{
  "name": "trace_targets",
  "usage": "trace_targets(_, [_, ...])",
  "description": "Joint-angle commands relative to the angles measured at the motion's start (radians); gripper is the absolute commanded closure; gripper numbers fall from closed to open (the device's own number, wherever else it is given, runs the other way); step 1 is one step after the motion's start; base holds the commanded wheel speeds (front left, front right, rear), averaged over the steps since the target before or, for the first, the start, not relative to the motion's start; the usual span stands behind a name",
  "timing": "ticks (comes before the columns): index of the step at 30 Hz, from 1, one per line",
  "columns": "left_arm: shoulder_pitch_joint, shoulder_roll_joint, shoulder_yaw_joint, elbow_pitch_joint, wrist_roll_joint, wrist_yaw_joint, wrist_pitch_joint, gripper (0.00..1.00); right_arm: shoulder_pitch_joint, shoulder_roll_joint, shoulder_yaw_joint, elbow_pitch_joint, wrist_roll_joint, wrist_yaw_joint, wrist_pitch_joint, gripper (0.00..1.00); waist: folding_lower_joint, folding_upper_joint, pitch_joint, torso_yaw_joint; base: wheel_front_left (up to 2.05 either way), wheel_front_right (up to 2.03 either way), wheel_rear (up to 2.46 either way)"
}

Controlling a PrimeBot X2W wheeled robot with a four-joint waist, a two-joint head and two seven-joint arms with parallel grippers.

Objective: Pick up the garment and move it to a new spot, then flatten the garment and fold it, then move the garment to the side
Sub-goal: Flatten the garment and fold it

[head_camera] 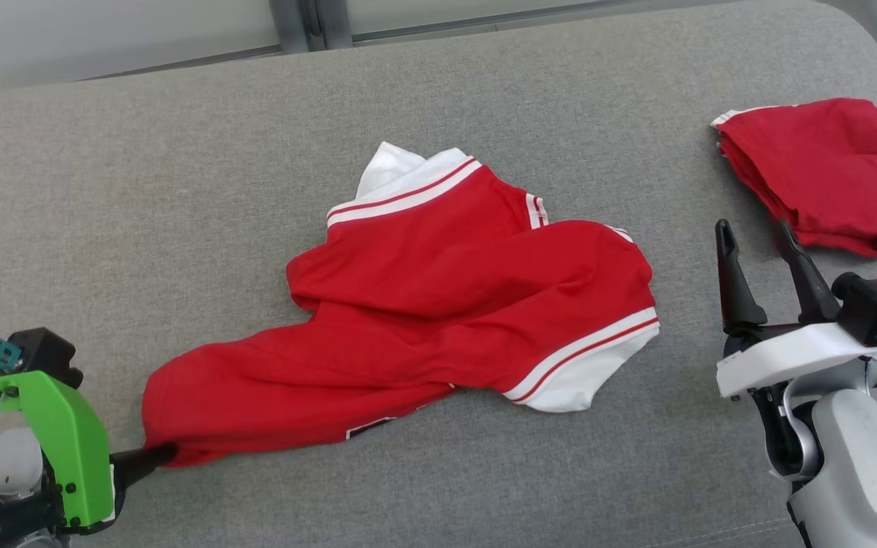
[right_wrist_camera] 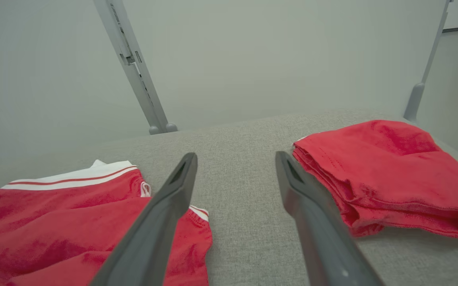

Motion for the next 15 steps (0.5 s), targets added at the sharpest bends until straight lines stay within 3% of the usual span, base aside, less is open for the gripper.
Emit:
trace_targets(1, [0.017, 0.005, -0.002, 0.016, -0.001, -0.012, -0.008, 0.00, 0.005, -0.004, -0.004, 0.005, 0.001, 0.000, -0.002, 0.00, 0.0000, 0.0000, 0.014, -0.011, 0.00, 0.00, 0.00])
trace_targets(7, [-0.014, 0.021, 0.022, 0.004, 0.089, -0.055, -0.130, 0.00, 0.035, -0.011, -0.028, 0.007, -0.010, 0.000, -0.004, 0.00, 0.0000, 0.0000, -0.030, 0.034, 0.00, 0.00, 0.00])
trace_targets(11, [-0.032, -0.002, 0.041, -0.059, 0.134, -0.064, -0.223, 0.00, 0.041, -0.008, -0.016, -0.008, -0.013, 0.000, -0.004, 0.00, 0.0000, 0.0000, -0.063, 0.053, 0.00, 0.00, 0.00])
trace_targets(15, [-0.055, -0.025, 0.014, -0.066, 0.127, -0.058, -0.210, 0.00, 0.043, -0.004, -0.009, -0.019, -0.013, 0.000, -0.005, 0.00, 0.0000, 0.0000, -0.072, 0.055, 0.00, 0.00, 0.00])
